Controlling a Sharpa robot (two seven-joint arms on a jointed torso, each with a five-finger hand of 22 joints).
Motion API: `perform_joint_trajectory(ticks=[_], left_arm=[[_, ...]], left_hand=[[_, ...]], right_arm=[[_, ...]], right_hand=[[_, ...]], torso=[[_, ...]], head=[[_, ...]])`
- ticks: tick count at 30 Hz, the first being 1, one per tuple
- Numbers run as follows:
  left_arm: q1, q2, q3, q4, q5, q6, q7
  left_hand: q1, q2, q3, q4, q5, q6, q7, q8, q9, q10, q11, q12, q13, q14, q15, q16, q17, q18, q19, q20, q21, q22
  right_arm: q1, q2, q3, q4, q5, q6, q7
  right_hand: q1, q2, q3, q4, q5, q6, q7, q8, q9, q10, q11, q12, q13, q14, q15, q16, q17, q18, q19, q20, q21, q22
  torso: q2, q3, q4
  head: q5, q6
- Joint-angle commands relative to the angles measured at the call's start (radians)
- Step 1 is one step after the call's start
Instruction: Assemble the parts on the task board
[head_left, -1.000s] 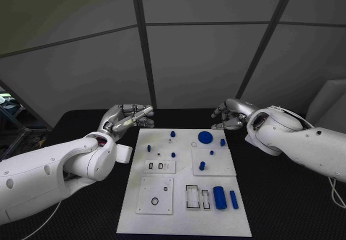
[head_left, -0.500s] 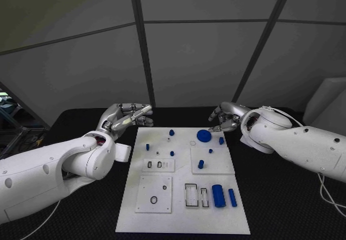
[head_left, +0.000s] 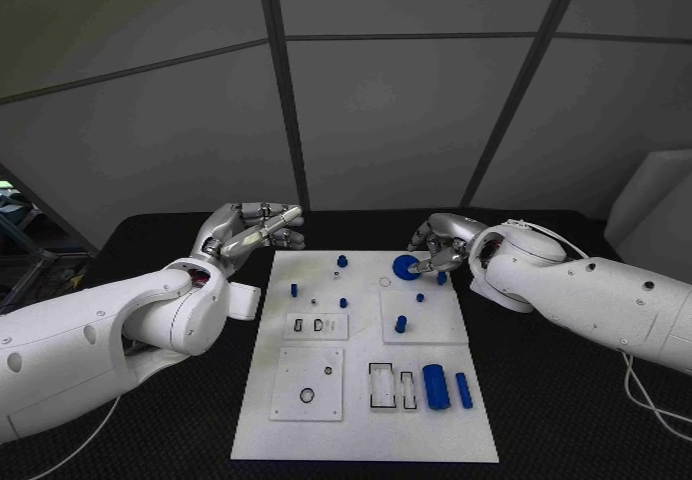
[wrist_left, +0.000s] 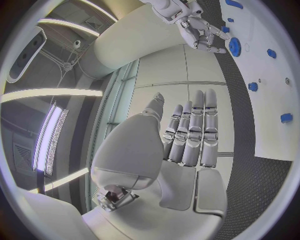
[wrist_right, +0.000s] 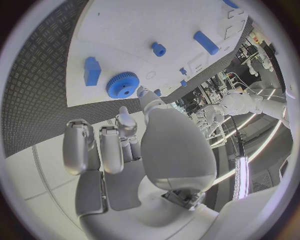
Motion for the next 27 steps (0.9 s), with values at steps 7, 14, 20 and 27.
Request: perform_joint_trajectory(ticks=[7, 14, 20, 27], left_arm=[[0.001, 0.001, 0.001, -0.001, -0.008, 0.015, 0.006], [0.001, 0.002, 0.001, -0.001, -0.008, 0.016, 0.006], [0.001, 0.002, 0.001, -0.002, -0.008, 0.016, 0.006], [0.001, 0.001, 0.001, -0.002, -0.008, 0.017, 0.006]], left_hand=[[-0.004, 0.006, -0.008, 0.000, -0.001, -0.003, 0.006, -0.005, -0.001, 0.000, 0.005, -0.005, 0.000, -0.006, -0.001, -0.007, 0.002, -0.014, -0.007, -0.001, 0.001, -0.001], [-0.004, 0.006, -0.008, 0.000, -0.001, -0.003, 0.006, -0.005, -0.001, 0.000, 0.005, -0.005, 0.000, -0.006, -0.001, -0.007, 0.002, -0.014, -0.007, -0.001, 0.001, -0.001], [-0.004, 0.006, -0.008, 0.000, -0.001, -0.003, 0.006, -0.005, -0.001, 0.000, 0.005, -0.005, 0.000, -0.006, -0.001, -0.007, 0.002, -0.014, -0.007, -0.001, 0.001, -0.001], [-0.004, 0.006, -0.008, 0.000, -0.001, -0.003, 0.006, -0.005, -0.001, 0.000, 0.005, -0.005, 0.000, -0.006, -0.001, -0.007, 0.002, -0.014, -0.007, -0.001, 0.001, -0.001]], right_arm=[[-0.009, 0.020, -0.001, -0.029, -0.043, 0.005, 0.011], [-0.011, 0.035, -0.001, -0.048, -0.069, 0.004, 0.014], [-0.015, 0.047, -0.001, -0.062, -0.078, 0.009, 0.017], [-0.021, 0.052, -0.001, -0.065, -0.086, 0.019, 0.012]], right_hand=[[0.014, 0.001, 0.002, 0.006, 0.007, -0.009, 0.001, 0.009, 0.002, 0.003, -0.001, 0.009, 0.006, 0.063, 0.008, 0.005, 0.030, -0.005, 0.010, 0.000, 0.004, 0.050], [0.018, 0.007, 0.006, 0.006, 0.010, -0.010, 0.002, 0.011, 0.002, 0.004, 0.000, 0.016, 0.013, 0.063, 0.008, 0.006, 0.032, -0.005, 0.010, 0.000, 0.004, 0.050], [0.022, 0.010, 0.008, 0.005, 0.011, -0.009, 0.002, 0.013, 0.003, 0.003, 0.000, 0.018, 0.015, 0.063, 0.008, 0.007, 0.033, -0.005, 0.010, 0.001, 0.004, 0.051], [0.033, 0.023, 0.021, -0.002, 0.029, 0.011, -0.001, 0.031, 0.008, 0.008, -0.003, 0.035, 0.034, 0.063, 0.007, 0.008, 0.036, -0.006, 0.012, 0.000, 0.006, 0.054]], torso=[[0.001, 0.0002, 0.0000], [0.002, 0.0002, 0.0017], [0.002, 0.0005, 0.0000], [0.001, 0.0007, -0.0007]], head=[[0.001, -0.007], [0.003, -0.009], [0.008, -0.014], [0.009, -0.027]])
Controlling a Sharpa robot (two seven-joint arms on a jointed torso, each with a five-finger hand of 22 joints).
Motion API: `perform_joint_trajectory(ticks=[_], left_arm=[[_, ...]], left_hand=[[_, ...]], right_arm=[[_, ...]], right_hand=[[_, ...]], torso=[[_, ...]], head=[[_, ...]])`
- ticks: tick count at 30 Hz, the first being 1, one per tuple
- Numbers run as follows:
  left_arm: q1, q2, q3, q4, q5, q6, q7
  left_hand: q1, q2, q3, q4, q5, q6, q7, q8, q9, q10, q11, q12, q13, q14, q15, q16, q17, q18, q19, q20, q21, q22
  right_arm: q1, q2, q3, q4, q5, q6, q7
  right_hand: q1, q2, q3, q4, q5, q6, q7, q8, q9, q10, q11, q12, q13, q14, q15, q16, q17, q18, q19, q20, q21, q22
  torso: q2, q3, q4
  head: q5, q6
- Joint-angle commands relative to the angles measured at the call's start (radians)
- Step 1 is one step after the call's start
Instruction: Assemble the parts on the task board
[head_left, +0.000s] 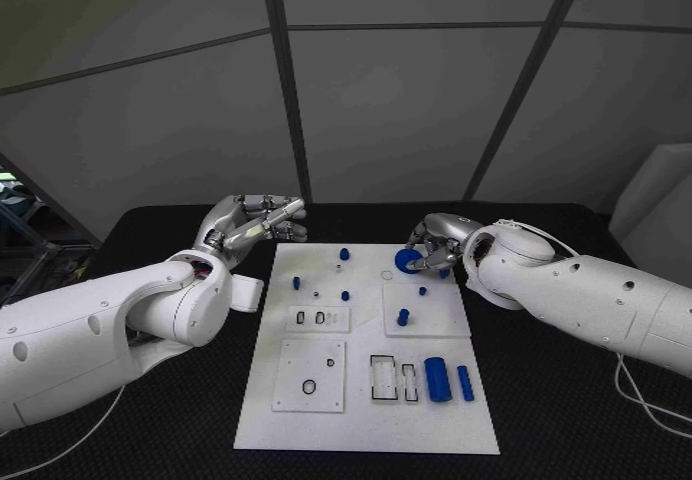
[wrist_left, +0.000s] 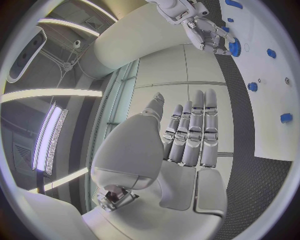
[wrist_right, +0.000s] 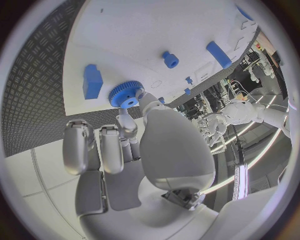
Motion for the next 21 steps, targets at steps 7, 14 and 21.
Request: perform_joint_trajectory(ticks=[7, 14, 21], left_arm=[[0.001, -0.002, 0.000, 0.001, -0.008, 0.015, 0.005], [0.001, -0.001, 0.000, 0.000, -0.008, 0.016, 0.003], [0.001, -0.001, 0.000, 0.000, -0.008, 0.017, 0.003]], left_hand=[[-0.004, 0.006, -0.008, 0.000, -0.001, -0.003, 0.006, -0.005, -0.001, 0.000, 0.005, -0.005, 0.000, -0.006, -0.001, -0.007, 0.002, -0.014, -0.007, -0.001, 0.001, -0.001], [-0.004, 0.007, -0.010, -0.001, -0.001, -0.003, 0.005, -0.007, -0.001, 0.001, 0.005, -0.007, 0.001, -0.007, -0.001, -0.010, 0.004, -0.014, -0.008, 0.000, 0.001, -0.001], [-0.004, 0.007, -0.010, -0.001, -0.001, -0.003, 0.005, -0.007, -0.001, 0.001, 0.005, -0.007, 0.001, -0.007, 0.000, -0.010, 0.004, -0.014, -0.009, 0.000, 0.001, -0.001]], right_arm=[[-0.003, -0.001, 0.000, -0.005, -0.040, 0.028, -0.011], [-0.005, 0.001, 0.000, -0.007, -0.066, 0.028, -0.016], [-0.007, 0.000, 0.000, 0.004, -0.086, 0.002, -0.004]], right_hand=[[0.022, 0.019, 0.035, -0.015, 0.040, 0.047, -0.011, 0.034, 0.010, 0.018, -0.010, 0.024, 0.024, 0.060, -0.002, 0.007, 0.041, -0.008, 0.015, -0.008, 0.011, 0.065], [0.029, 0.021, 0.050, -0.024, 0.040, 0.053, -0.013, 0.037, 0.010, 0.022, -0.012, 0.031, 0.033, 0.061, -0.005, 0.009, 0.047, -0.009, 0.018, -0.010, 0.013, 0.070], [0.045, 0.033, 0.097, -0.044, 0.045, 0.084, -0.022, 0.049, 0.013, 0.032, -0.020, 0.045, 0.049, 0.063, -0.011, 0.013, 0.057, -0.013, 0.029, -0.015, 0.020, 0.086]], torso=[[-0.001, 0.0008, -0.0006], [0.000, 0.0010, -0.0002], [0.000, 0.0010, -0.0010]], head=[[0.000, -0.019], [0.005, -0.019], [0.008, -0.018]])
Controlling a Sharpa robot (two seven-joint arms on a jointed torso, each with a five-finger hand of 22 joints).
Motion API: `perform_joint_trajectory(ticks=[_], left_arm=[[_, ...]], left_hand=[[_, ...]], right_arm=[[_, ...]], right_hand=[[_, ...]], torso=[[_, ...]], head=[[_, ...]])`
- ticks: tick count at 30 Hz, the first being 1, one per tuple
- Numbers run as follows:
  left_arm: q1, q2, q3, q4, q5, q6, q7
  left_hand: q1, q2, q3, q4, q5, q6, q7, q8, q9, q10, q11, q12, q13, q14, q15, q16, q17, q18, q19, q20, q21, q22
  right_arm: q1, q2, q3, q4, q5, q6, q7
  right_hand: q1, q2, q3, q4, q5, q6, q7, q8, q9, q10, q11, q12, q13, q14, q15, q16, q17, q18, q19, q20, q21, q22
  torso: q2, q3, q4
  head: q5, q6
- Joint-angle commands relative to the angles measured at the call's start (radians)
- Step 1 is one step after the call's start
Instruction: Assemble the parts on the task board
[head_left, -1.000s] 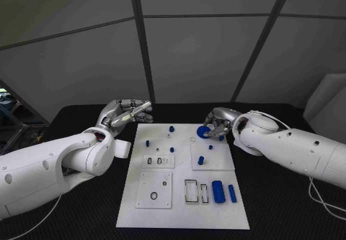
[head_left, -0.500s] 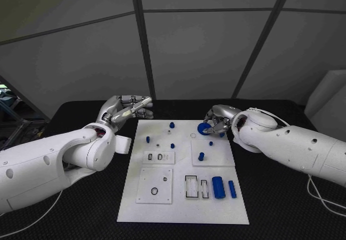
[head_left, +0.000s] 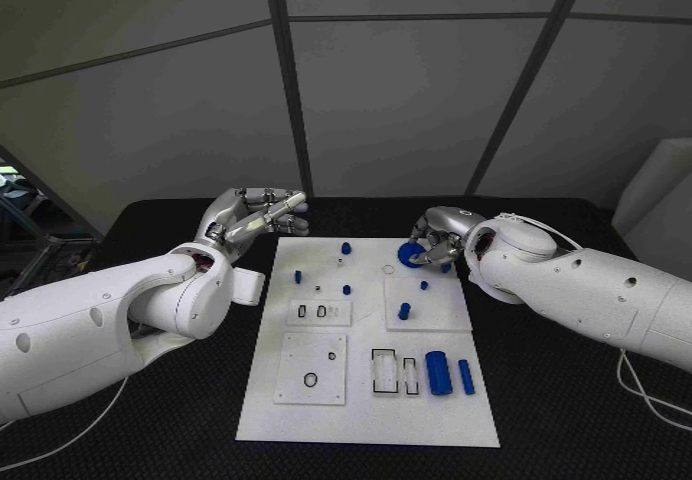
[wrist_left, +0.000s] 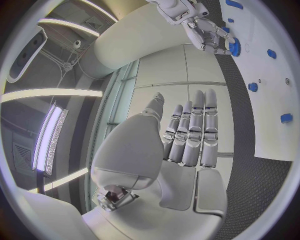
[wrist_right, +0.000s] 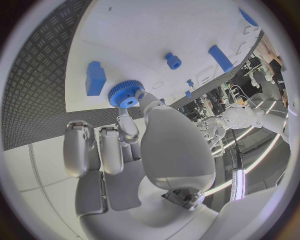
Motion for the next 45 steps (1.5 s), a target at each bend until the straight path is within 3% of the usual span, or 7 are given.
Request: perform_joint_trajectory(ticks=[1, 9, 14, 20, 27, 32, 45], left_arm=[[0.001, 0.000, 0.000, 0.000, -0.007, 0.014, 0.003], [0.001, 0.003, 0.000, 0.001, -0.007, 0.018, 0.001], [0.001, 0.003, 0.000, 0.001, -0.007, 0.018, 0.002], [0.001, 0.002, 0.000, 0.001, -0.007, 0.017, 0.002], [0.001, 0.000, 0.001, 0.002, -0.007, 0.017, 0.002], [0.001, 0.001, 0.001, 0.002, -0.007, 0.017, 0.002], [0.002, 0.007, 0.001, -0.003, -0.007, 0.016, 0.003]], left_hand=[[-0.004, 0.007, -0.004, -0.001, -0.001, -0.003, 0.005, -0.007, -0.001, 0.001, 0.005, -0.007, 0.001, -0.007, 0.000, -0.002, 0.001, -0.014, -0.009, 0.000, 0.001, -0.001], [-0.005, 0.008, -0.004, -0.001, -0.001, -0.003, 0.005, -0.007, -0.001, 0.001, 0.005, -0.007, 0.001, -0.008, 0.000, -0.003, 0.001, -0.014, -0.009, 0.000, 0.001, -0.001], [-0.005, 0.008, -0.005, 0.000, -0.001, -0.003, 0.006, -0.007, -0.001, 0.001, 0.005, -0.008, 0.001, -0.008, 0.000, -0.004, 0.002, -0.014, -0.009, 0.000, 0.001, -0.001], [-0.006, 0.008, -0.005, 0.000, -0.001, -0.002, 0.006, -0.008, -0.001, 0.001, 0.005, -0.008, 0.001, -0.009, 0.000, -0.005, 0.002, -0.014, -0.010, 0.000, 0.001, -0.001], [-0.006, 0.008, -0.005, 0.000, -0.001, -0.002, 0.006, -0.008, -0.001, 0.001, 0.005, -0.008, 0.001, -0.009, 0.000, -0.005, 0.002, -0.014, -0.010, 0.000, 0.001, -0.001], [-0.006, 0.008, -0.005, 0.000, -0.001, -0.002, 0.006, -0.008, -0.001, 0.001, 0.005, -0.008, 0.001, -0.009, 0.000, -0.005, 0.002, -0.014, -0.010, 0.000, 0.001, -0.001], [-0.006, 0.009, -0.006, 0.000, -0.001, -0.002, 0.006, -0.008, 0.000, 0.001, 0.005, -0.008, 0.001, -0.010, 0.001, -0.007, 0.003, -0.014, -0.011, 0.001, 0.001, -0.002]], right_arm=[[-0.005, -0.003, -0.004, 0.006, -0.037, -0.008, 0.001], [-0.007, -0.012, -0.003, 0.051, -0.043, -0.076, -0.016], [-0.006, -0.026, -0.003, 0.108, -0.078, -0.140, -0.039], [-0.003, -0.026, -0.002, 0.167, -0.114, -0.163, -0.058], [-0.001, 0.003, -0.002, 0.199, -0.137, -0.172, -0.066], [-0.001, 0.042, -0.002, 0.190, -0.142, -0.171, -0.065], [0.000, 0.175, -0.003, 0.076, -0.145, -0.143, -0.040]], right_hand=[[0.019, 0.008, 0.027, -0.008, 0.008, 0.030, -0.011, 0.016, 0.006, 0.011, -0.005, 0.009, 0.009, 0.063, -0.012, 0.006, 0.058, -0.014, 0.012, -0.004, 0.009, 0.090], [-0.009, 0.002, 0.061, -0.010, 0.007, 0.057, -0.019, 0.015, 0.006, 0.057, -0.012, 0.069, 0.068, 0.065, -0.018, 0.009, 0.067, -0.022, 0.039, -0.010, 0.026, 0.127], [-0.014, -0.001, 0.074, -0.014, 0.009, 0.064, -0.022, 0.013, 0.006, 0.066, -0.014, 0.082, 0.082, 0.066, -0.019, 0.012, 0.072, -0.024, 0.046, -0.012, 0.030, 0.135], [-0.020, -0.005, 0.083, -0.018, 0.008, 0.069, -0.023, 0.010, 0.005, 0.071, -0.015, 0.088, 0.088, 0.067, -0.021, 0.013, 0.075, -0.026, 0.051, -0.013, 0.033, 0.143], [-0.022, -0.005, 0.084, -0.018, 0.007, 0.069, -0.023, 0.008, 0.005, 0.071, -0.015, 0.088, 0.088, 0.067, -0.021, 0.013, 0.075, -0.026, 0.052, -0.013, 0.034, 0.143], [-0.025, -0.006, 0.088, -0.018, 0.006, 0.069, -0.022, 0.006, 0.004, 0.071, -0.014, 0.089, 0.090, 0.067, -0.021, 0.013, 0.076, -0.026, 0.052, -0.013, 0.034, 0.145], [-0.028, -0.006, 0.096, -0.020, 0.006, 0.069, -0.022, 0.002, 0.003, 0.072, -0.014, 0.090, 0.091, 0.067, -0.021, 0.014, 0.078, -0.027, 0.055, -0.014, 0.036, 0.148]], torso=[[0.000, 0.0002, -0.0007], [-0.001, -0.0009, -0.0009], [-0.001, -0.0006, -0.0005], [0.000, -0.0011, 0.0013], [0.000, -0.0007, 0.0007], [0.001, -0.0015, 0.0022], [0.004, 0.0003, 0.0008]], head=[[0.002, 0.002], [0.000, 0.010], [0.003, 0.018], [0.004, 0.024], [0.009, 0.033], [0.014, 0.031], [0.016, 0.023]])
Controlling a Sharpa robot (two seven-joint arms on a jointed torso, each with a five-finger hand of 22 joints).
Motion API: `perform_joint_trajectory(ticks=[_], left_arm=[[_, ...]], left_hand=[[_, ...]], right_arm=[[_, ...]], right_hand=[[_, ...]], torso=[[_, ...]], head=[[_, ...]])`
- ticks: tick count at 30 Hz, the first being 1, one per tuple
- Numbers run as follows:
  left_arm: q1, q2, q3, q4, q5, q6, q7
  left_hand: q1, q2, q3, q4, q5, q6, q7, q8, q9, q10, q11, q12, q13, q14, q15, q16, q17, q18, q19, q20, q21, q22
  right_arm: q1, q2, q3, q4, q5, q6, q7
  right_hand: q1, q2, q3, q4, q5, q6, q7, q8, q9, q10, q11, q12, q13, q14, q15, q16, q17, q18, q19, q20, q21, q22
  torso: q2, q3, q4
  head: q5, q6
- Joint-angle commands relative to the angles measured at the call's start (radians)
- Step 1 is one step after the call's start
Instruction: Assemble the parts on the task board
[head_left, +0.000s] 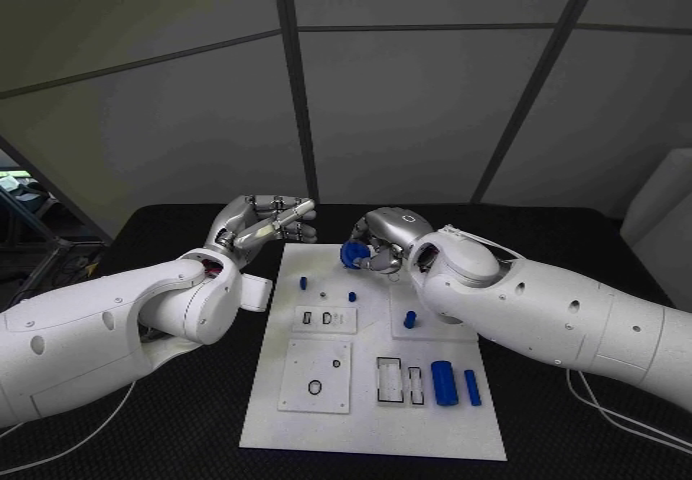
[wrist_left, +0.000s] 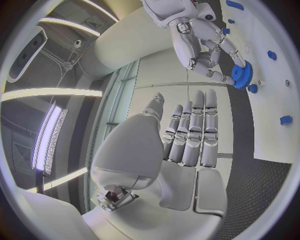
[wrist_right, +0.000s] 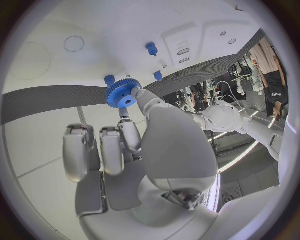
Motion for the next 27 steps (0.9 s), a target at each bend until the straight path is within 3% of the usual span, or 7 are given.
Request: perform_joint_trajectory(ticks=[1, 15, 27], left_arm=[[0.001, 0.002, 0.001, -0.001, -0.007, 0.011, 0.005], [0.001, 0.006, 0.001, -0.001, -0.007, 0.011, 0.006], [0.002, 0.005, 0.001, 0.000, -0.007, 0.011, 0.007]], left_hand=[[-0.003, 0.006, -0.006, 0.000, -0.001, -0.002, 0.006, -0.005, 0.000, 0.001, 0.005, -0.005, 0.001, -0.007, -0.002, -0.007, 0.001, -0.014, -0.007, -0.003, 0.000, -0.002], [-0.003, 0.006, -0.006, 0.000, -0.001, -0.002, 0.006, -0.005, 0.000, 0.001, 0.005, -0.005, 0.001, -0.007, -0.002, -0.007, 0.001, -0.014, -0.007, -0.003, 0.000, -0.002], [-0.003, 0.006, -0.006, -0.001, -0.001, -0.002, 0.006, -0.006, 0.000, 0.002, 0.006, -0.005, 0.001, -0.008, -0.002, -0.008, 0.002, -0.014, -0.008, -0.002, 0.000, -0.002]], right_arm=[[0.002, 0.021, 0.000, -0.027, -0.011, 0.007, 0.020], [0.002, 0.084, -0.032, -0.098, -0.012, 0.048, 0.044], [0.001, 0.101, -0.040, -0.128, -0.012, 0.073, 0.045]], right_hand=[[-0.006, 0.005, 0.009, 0.000, 0.005, 0.054, -0.027, 0.000, 0.004, 0.004, 0.000, 0.005, 0.001, 0.067, -0.006, 0.004, 0.078, -0.011, 0.023, -0.003, 0.006, 0.148], [-0.013, 0.001, 0.017, -0.003, 0.003, 0.053, -0.024, -0.006, 0.002, 0.003, 0.001, 0.004, 0.002, 0.066, -0.005, 0.004, 0.077, -0.011, 0.023, -0.003, 0.006, 0.148], [-0.024, -0.002, 0.021, -0.003, 0.001, 0.053, -0.023, -0.012, 0.001, -0.001, 0.003, 0.000, -0.002, 0.066, -0.004, 0.002, 0.074, -0.011, 0.021, -0.002, 0.006, 0.146]], torso=[[0.001, 0.0011, -0.0001], [-0.001, 0.0017, -0.0011], [-0.002, 0.0011, -0.0017]], head=[[-0.003, -0.004], [0.008, -0.012], [0.011, -0.013]])
